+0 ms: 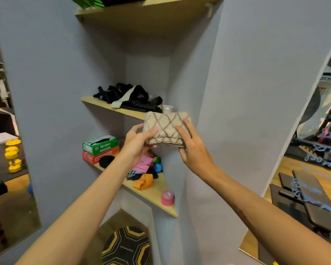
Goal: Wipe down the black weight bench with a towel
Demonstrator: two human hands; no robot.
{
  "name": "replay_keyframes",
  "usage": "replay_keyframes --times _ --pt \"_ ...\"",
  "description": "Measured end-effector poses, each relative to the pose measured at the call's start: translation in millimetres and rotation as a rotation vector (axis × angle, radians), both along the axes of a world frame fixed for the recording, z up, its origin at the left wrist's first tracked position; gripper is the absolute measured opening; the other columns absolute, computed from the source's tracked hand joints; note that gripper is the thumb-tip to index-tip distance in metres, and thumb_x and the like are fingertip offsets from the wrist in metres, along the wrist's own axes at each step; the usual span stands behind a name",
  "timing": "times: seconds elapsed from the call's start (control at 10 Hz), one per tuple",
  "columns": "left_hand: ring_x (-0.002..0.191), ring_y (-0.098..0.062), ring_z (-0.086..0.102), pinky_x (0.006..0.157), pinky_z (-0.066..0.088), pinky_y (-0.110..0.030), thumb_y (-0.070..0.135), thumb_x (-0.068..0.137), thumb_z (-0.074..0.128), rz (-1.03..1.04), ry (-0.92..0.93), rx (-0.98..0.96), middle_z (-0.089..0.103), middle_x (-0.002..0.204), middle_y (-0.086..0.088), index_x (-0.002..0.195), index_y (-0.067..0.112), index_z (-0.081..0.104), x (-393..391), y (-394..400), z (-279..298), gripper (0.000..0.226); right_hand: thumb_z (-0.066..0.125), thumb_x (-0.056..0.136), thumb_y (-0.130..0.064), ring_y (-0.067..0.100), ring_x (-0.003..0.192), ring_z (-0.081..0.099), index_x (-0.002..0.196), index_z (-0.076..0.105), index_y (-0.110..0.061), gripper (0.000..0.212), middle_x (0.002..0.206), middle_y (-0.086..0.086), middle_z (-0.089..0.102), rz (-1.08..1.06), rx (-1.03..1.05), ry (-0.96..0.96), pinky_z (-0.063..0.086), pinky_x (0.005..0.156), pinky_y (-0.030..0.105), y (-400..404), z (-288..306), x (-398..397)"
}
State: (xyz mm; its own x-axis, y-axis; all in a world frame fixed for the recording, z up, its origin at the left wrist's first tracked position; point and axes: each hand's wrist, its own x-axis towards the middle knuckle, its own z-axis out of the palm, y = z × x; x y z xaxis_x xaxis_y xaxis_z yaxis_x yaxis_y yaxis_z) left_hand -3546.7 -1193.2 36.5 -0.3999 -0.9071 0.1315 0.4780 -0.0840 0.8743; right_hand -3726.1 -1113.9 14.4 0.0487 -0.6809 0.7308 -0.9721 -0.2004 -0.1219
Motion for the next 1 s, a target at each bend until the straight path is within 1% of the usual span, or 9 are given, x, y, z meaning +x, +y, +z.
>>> replay_keyframes --times 0.2,0.3,0.4,0.5,0.6,0.7,0.8,0.9,1.0 --pt "0.077 -0.020 0.064 0.053 0.052 -0.027 -0.008 0.086 0.055 -0.010 0.045 0.037 0.067 0.098 -0.012 0.129 -0.003 0.052 -44.1 -76.8 12.3 0.043 0.062 0.085 0.003 0.043 0.138 0.037 0.147 0.042 -0.012 0.067 0.161 0.017 0.022 -0.082 0.086 -0.023 0.041 0.108 0.053 -74.7 18.1 -32.4" --pt "0.078 -0.021 0.065 0.067 0.058 -0.034 -0.009 0.086 0.056 0.080 0.026 0.002 0.062 0.102 -0.015 0.134 -0.003 0.042 -65.5 -110.8 14.7 0.051 0.060 0.088 -0.003 0.042 0.126 0.042 0.149 0.041 -0.016 0.065 0.158 0.017 0.027 -0.159 0.105 0.009 0.040 0.106 0.051 -104.2 24.5 -45.0" --pt "0.065 -0.013 0.068 0.082 0.058 -0.041 0.000 0.089 0.059 0.217 -0.149 -0.116 0.062 0.108 -0.014 0.125 0.006 0.047 -86.2 -136.6 12.4 0.038 0.059 0.091 -0.006 0.041 0.120 0.042 0.148 0.044 -0.017 0.060 0.152 0.017 0.036 -0.222 0.124 0.066 0.036 0.106 0.048 -128.8 27.4 -56.1" --pt "0.075 -0.016 0.069 0.078 0.059 -0.034 0.006 0.093 0.056 0.283 -0.335 -0.293 0.061 0.117 -0.011 0.120 0.012 0.053 -103.3 -151.4 8.7 0.028 0.062 0.093 -0.017 0.040 0.119 0.044 0.146 0.046 -0.019 0.055 0.144 0.017 0.046 -0.302 0.144 0.114 0.040 0.103 0.048 -147.2 23.0 -70.1" --pt "0.097 -0.019 0.063 0.082 0.050 -0.028 0.011 0.095 0.055 0.364 -0.478 -0.417 0.062 0.118 -0.006 0.126 0.011 0.055 -111.4 -164.8 4.7 0.031 0.070 0.088 -0.032 0.043 0.110 0.052 0.139 0.054 -0.018 0.056 0.126 0.021 0.058 -0.392 0.126 0.220 0.049 0.092 0.051 -160.4 15.5 -75.6" --pt "0.073 -0.006 0.066 0.063 0.045 -0.009 0.010 0.097 0.054 0.409 -0.517 -0.483 0.064 0.111 -0.005 0.125 0.007 0.055 -116.7 -173.7 0.8 0.029 0.068 0.089 -0.037 0.044 0.116 0.052 0.140 0.054 -0.019 0.055 0.127 0.024 0.057 -0.437 0.104 0.241 0.050 0.090 0.051 -170.9 9.9 -74.8" --pt "0.048 0.003 0.062 0.050 0.045 -0.007 0.011 0.097 0.056 0.445 -0.490 -0.457 0.061 0.106 -0.004 0.121 0.005 0.053 -118.8 -176.8 0.9 0.025 0.049 0.099 -0.045 0.041 0.139 0.032 0.153 0.035 -0.022 0.060 0.150 0.023 0.038 -0.448 0.196 0.189 0.036 0.109 0.050 -170.2 9.2 -70.3" --pt "0.091 -0.022 0.068 0.083 0.054 -0.029 0.025 0.094 0.060 0.505 -0.551 -0.479 0.059 0.120 -0.008 0.132 0.007 0.049 -115.6 -179.0 -3.0 0.043 0.040 0.100 -0.054 0.033 0.150 0.005 0.158 0.014 -0.027 0.070 0.163 0.016 0.013 -0.352 0.268 0.087 0.016 0.119 0.045 -162.6 16.6 -69.2" --pt "0.135 -0.024 0.037 0.108 0.030 -0.036 0.040 0.096 0.053 0.594 -0.642 -0.618 0.043 0.145 -0.007 0.145 0.011 0.037 -104.3 -163.3 -11.3 0.059 0.034 0.097 -0.064 0.024 0.152 -0.013 0.158 0.001 -0.030 0.077 0.167 0.007 -0.007 -0.213 0.345 -0.069 0.001 0.122 0.043 -139.4 26.7 -60.7"
